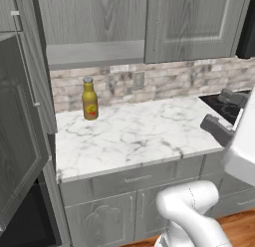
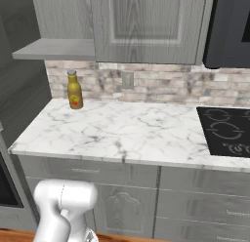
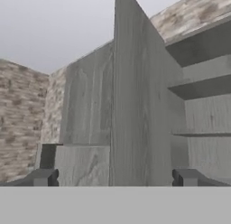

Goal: Close all open cabinet doors.

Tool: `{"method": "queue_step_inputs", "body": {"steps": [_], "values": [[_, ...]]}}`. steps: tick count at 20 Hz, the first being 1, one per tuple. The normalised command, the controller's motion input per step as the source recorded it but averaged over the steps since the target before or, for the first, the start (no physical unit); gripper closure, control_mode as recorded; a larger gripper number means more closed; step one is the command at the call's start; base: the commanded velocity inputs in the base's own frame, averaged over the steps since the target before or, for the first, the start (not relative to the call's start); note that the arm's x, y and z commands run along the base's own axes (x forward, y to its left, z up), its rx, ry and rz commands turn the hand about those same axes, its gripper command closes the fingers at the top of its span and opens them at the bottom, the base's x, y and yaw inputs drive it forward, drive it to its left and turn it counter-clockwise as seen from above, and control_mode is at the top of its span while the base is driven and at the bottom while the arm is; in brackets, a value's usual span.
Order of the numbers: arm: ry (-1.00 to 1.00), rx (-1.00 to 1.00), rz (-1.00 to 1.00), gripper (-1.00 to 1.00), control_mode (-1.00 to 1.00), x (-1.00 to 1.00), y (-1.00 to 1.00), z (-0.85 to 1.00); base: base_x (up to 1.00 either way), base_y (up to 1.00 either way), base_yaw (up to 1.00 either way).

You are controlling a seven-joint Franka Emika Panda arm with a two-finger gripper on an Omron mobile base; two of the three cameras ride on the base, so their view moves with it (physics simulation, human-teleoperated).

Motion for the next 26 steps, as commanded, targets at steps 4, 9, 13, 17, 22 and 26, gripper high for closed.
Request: {"method": "queue_step_inputs", "body": {"steps": [4, 9, 13, 17, 22, 26], "values": [[0.15, -0.03, 0.0, -1.0, -1.0, 0.02, 0.25, -0.02, 0.0, 0.0, 0.0], [0.15, -0.02, -0.1, -1.0, -1.0, 0.13, 0.09, -0.07, 0.0, 0.0, 0.0], [0.1, -0.02, -0.13, -1.0, -1.0, 0.21, 0.16, -0.13, 0.0, 0.0, 0.0], [0.06, -0.05, -0.12, -1.0, -1.0, 0.27, 0.22, -0.07, 0.0, 0.0, 0.0], [0.0, -0.05, -0.03, -1.0, -1.0, 0.11, 0.36, 0.0, 0.0, 0.0, 0.0], [0.0, -0.02, 0.0, -1.0, -1.0, 0.03, 0.16, 0.0, 0.0, 0.0, 0.0]]}}
